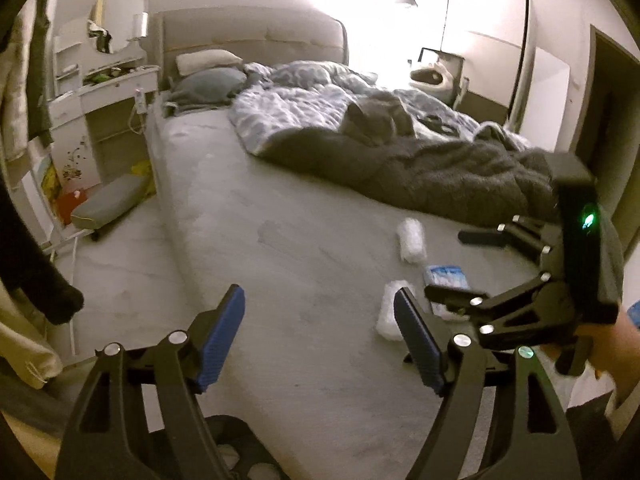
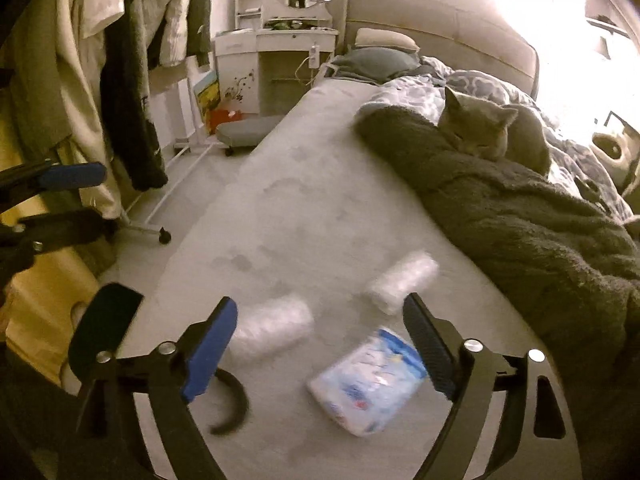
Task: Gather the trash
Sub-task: 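Move both tools back over the bed toward the bubble wrap and diaper packet, then close the left tool on the bubble-wrap roll while the right tool grasps the blue-white diaper packet, then carry the bubble wrap to the black bin and open the left tool while the right tool carries the packet, then open the right tool over the black bin to drop the diaper packet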
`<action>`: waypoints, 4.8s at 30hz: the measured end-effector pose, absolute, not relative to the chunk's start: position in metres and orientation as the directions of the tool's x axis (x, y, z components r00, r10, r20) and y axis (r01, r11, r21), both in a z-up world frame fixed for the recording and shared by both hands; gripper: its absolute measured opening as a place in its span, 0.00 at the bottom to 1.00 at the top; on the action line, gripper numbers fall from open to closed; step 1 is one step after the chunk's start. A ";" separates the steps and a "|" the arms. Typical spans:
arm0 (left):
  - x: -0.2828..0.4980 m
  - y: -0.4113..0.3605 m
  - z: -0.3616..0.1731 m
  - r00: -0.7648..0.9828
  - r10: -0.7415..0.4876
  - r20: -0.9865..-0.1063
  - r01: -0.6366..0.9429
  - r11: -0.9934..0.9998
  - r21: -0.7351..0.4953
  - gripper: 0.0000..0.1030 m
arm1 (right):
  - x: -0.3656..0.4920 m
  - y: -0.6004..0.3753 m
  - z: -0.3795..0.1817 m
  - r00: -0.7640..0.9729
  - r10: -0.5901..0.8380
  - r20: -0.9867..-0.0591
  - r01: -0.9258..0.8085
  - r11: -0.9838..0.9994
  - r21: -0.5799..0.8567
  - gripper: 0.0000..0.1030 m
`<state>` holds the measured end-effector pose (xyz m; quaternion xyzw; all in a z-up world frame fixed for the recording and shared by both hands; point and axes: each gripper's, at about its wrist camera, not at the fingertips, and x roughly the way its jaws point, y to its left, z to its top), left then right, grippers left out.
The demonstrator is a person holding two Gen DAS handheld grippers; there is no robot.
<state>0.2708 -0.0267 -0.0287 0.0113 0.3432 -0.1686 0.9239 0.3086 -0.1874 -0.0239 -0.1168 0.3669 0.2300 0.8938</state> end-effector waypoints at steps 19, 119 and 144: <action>0.309 -0.095 -0.082 0.556 -0.365 -0.746 0.377 0.911 -0.165 0.84 | 0.310 -0.255 -0.062 0.504 0.419 -0.755 -0.596 0.801 0.047 0.94; 0.192 0.182 -0.203 0.337 -0.071 -0.939 -0.079 0.991 -0.104 0.37 | 0.224 -0.036 -0.051 0.599 0.413 -0.686 -0.445 0.884 0.143 0.75; 0.163 0.191 -0.256 0.120 -0.138 -0.983 -0.035 0.989 -0.143 0.72 | 0.216 0.044 -0.115 0.380 0.415 -0.827 -0.597 0.792 0.123 0.75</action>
